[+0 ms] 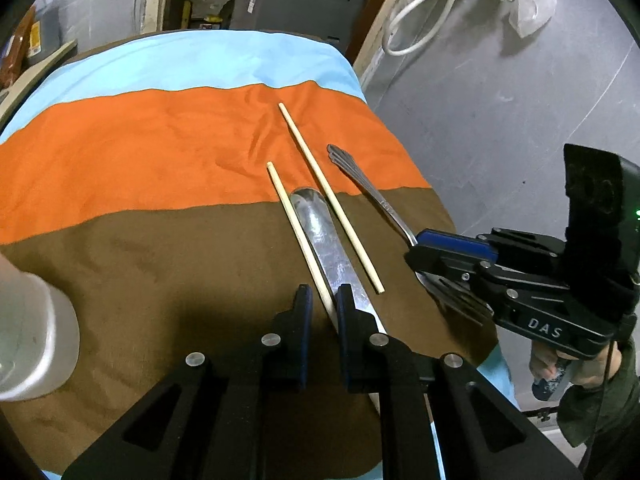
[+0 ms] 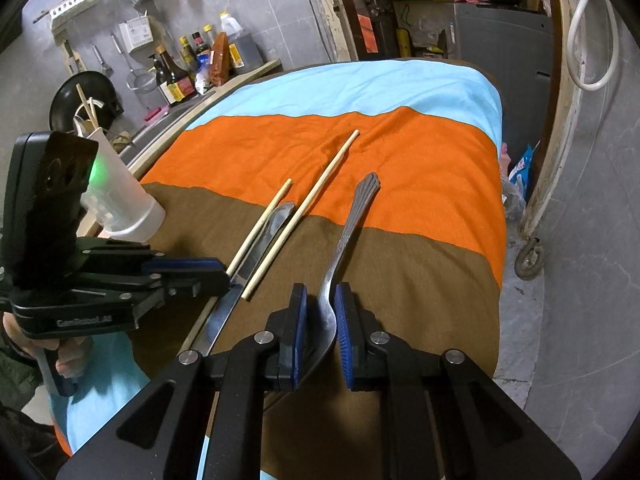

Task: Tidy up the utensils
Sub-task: 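Grasp the silver fork with the right gripper while the left gripper grasps a chopstick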

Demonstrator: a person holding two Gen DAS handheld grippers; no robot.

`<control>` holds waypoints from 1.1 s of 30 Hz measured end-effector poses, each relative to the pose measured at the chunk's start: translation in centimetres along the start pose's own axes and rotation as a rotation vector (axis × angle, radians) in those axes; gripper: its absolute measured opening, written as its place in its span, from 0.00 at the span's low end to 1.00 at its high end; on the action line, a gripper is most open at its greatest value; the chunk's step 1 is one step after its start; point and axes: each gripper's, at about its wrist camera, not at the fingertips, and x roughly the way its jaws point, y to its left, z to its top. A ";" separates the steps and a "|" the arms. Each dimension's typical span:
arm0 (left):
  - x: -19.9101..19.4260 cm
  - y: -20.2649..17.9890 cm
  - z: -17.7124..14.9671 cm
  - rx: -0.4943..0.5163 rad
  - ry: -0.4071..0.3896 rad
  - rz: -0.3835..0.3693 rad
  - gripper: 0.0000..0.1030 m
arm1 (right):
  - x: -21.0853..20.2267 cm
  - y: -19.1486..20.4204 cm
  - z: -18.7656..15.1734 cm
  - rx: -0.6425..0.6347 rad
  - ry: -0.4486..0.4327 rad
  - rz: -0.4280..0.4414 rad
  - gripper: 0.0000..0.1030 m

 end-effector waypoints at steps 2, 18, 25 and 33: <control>0.1 0.1 0.2 0.000 0.009 -0.002 0.09 | 0.1 0.2 0.1 -0.003 0.004 -0.010 0.12; -1.9 1.6 -1.6 -0.026 0.052 -0.046 0.04 | -1.2 2.2 -2.1 -0.057 0.074 -0.054 0.07; -1.6 0.7 -1.3 0.012 0.089 0.007 0.08 | -0.6 3.0 -1.1 -0.128 0.088 -0.159 0.29; -0.5 0.2 0.0 0.037 0.132 0.071 0.08 | 2.0 3.1 1.5 -0.180 0.126 -0.197 0.36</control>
